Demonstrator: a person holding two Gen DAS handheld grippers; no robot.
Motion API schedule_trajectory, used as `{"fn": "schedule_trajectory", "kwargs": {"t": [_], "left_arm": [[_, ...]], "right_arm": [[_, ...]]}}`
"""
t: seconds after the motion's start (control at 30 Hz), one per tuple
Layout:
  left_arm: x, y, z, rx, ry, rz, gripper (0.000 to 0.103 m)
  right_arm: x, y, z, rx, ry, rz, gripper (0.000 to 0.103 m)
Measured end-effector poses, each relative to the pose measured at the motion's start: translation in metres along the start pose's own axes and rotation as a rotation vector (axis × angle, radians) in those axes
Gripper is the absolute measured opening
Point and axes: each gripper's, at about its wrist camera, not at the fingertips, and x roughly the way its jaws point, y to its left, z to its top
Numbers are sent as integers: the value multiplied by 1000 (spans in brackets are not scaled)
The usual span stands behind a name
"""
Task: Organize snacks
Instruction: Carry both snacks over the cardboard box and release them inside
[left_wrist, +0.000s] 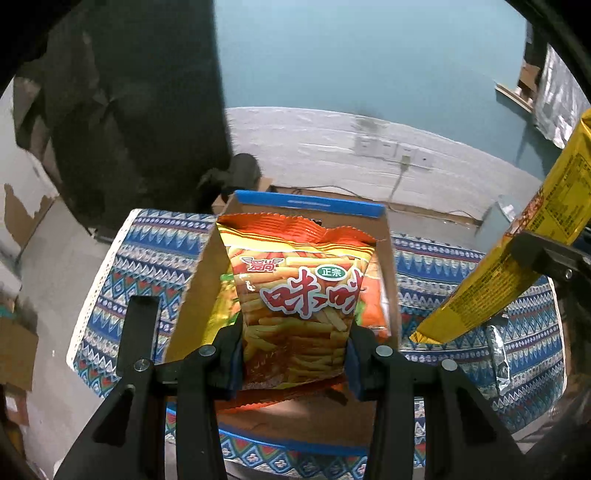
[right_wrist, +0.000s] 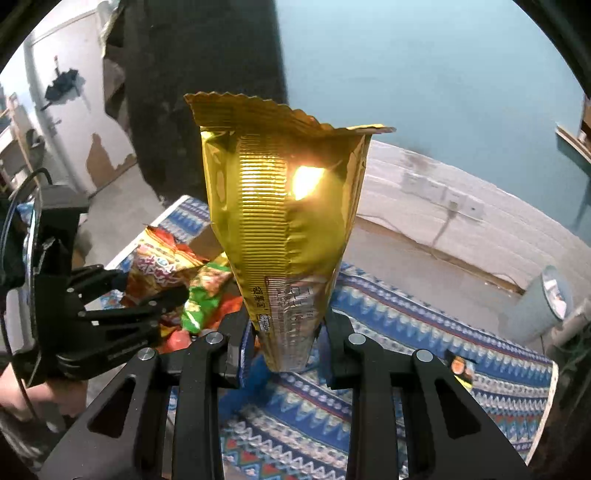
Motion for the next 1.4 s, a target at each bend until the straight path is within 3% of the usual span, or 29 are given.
{"fn": "schedule_trajectory", "kwargs": {"t": [0.3, 0.7, 0.8, 0.93, 1.07, 1.27, 1.4], "left_arm": [[3, 26, -6, -42, 13, 21, 43], [29, 45, -11, -84, 73, 56, 44], [36, 47, -11, -89, 93, 72, 47], [36, 49, -12, -96, 92, 89, 63], [33, 48, -9, -93, 75, 100, 71], [34, 42, -7, -93, 82, 84, 72], [32, 33, -5, -77, 75, 86, 78]], "right_arm": [[26, 31, 11, -39, 48, 61, 27], [82, 38, 13, 3, 177, 121, 28], [93, 42, 17, 3, 178, 104, 32], [101, 41, 24, 14, 156, 83, 62], [101, 38, 24, 28, 144, 73, 62], [98, 31, 19, 34, 145, 47, 70], [94, 19, 16, 62, 144, 33, 75]]}}
